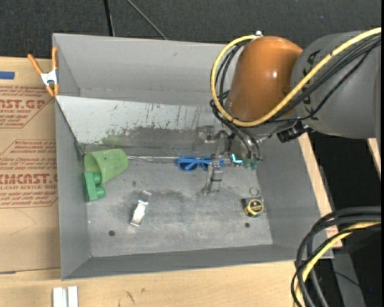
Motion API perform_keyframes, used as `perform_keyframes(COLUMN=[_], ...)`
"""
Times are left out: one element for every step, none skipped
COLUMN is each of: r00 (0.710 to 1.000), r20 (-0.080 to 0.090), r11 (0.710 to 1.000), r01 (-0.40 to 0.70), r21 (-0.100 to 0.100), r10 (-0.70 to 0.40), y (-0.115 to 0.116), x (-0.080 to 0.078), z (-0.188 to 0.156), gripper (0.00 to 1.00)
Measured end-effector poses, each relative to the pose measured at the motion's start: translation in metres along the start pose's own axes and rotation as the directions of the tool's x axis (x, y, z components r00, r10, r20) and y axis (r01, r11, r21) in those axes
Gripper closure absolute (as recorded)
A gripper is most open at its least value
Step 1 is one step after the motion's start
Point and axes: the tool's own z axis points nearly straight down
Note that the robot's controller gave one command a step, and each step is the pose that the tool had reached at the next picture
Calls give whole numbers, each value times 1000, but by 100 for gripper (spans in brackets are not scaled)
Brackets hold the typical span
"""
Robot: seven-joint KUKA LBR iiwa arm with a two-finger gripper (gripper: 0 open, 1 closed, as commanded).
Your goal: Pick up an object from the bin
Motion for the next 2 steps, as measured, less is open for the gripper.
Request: perform_keyframes(r00=[1000,999], r20=[0,7], r11=[1000,999], r01=[-11,39], r21=[0,4], r10=[11,-39], y=[-23,-113], x=[-8,-9], z=[117,115], gripper=[0,0])
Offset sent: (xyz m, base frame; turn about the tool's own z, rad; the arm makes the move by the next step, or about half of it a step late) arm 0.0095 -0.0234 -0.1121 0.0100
